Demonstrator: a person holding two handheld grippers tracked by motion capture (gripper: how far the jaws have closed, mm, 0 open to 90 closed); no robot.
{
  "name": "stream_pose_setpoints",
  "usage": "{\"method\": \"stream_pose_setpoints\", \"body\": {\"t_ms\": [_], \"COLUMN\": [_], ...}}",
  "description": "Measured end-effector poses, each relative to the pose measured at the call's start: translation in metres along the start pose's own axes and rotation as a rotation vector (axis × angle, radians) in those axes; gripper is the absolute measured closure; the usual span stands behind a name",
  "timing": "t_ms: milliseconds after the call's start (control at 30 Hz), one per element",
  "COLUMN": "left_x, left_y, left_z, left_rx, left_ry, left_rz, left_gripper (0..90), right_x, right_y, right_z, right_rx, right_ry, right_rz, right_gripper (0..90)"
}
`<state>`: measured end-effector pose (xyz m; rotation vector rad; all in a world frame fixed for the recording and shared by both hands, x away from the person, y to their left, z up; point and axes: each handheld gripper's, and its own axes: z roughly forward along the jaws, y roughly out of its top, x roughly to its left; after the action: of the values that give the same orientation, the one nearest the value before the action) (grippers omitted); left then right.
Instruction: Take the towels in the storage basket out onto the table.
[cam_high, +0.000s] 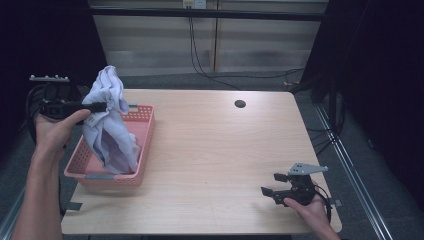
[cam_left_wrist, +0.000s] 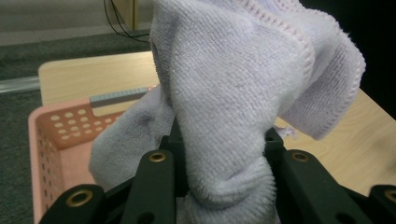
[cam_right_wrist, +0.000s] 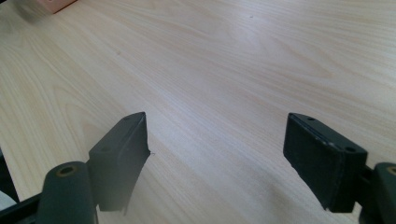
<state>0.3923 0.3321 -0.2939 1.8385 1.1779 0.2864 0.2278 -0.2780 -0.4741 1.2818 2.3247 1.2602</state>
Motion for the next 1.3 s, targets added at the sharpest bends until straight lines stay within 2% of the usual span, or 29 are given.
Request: {"method": "stream_pose_setpoints", "body": {"t_ms": [300,400,467,867,1067,1300], "left_x": [-0.005,-0.006,-0.006,-0.017,-0.025,-0.032], "left_y": [0.016,0.022,0.027,0.043,0.051,0.063], "left_z": [-0.012,-0.017,-0.020,-0.034,-0.041,-0.052], "left_rx": [-0.033,-0.052,-0.059,-0.086,-0.110,-0.156], "left_ry": [0.013,0.017,0.010,0.030,0.022,0.013], "left_rz": [0.021,0.012,0.011,0.036,0.057,0.048], "left_gripper": [67.5,67.5,67.5,67.4,67.4,67.4], "right_x": [0.000,0.000,0.000,0.000,0.000,0.000], "right_y": [0.000,0.000,0.000,0.000,0.000,0.000], "right_z": [0.000,0.001,0.001,0.000,0.000,0.001], "right_rx": [0.001,0.000,0.002,0.000,0.002,0.003], "right_ry": [0.002,0.004,0.004,0.004,0.006,0.006], "right_rz": [-0.002,-0.003,-0.003,0.002,-0.003,-0.004], "right_gripper": [21.9,21.9,21.9,21.9,21.9,21.9]}}
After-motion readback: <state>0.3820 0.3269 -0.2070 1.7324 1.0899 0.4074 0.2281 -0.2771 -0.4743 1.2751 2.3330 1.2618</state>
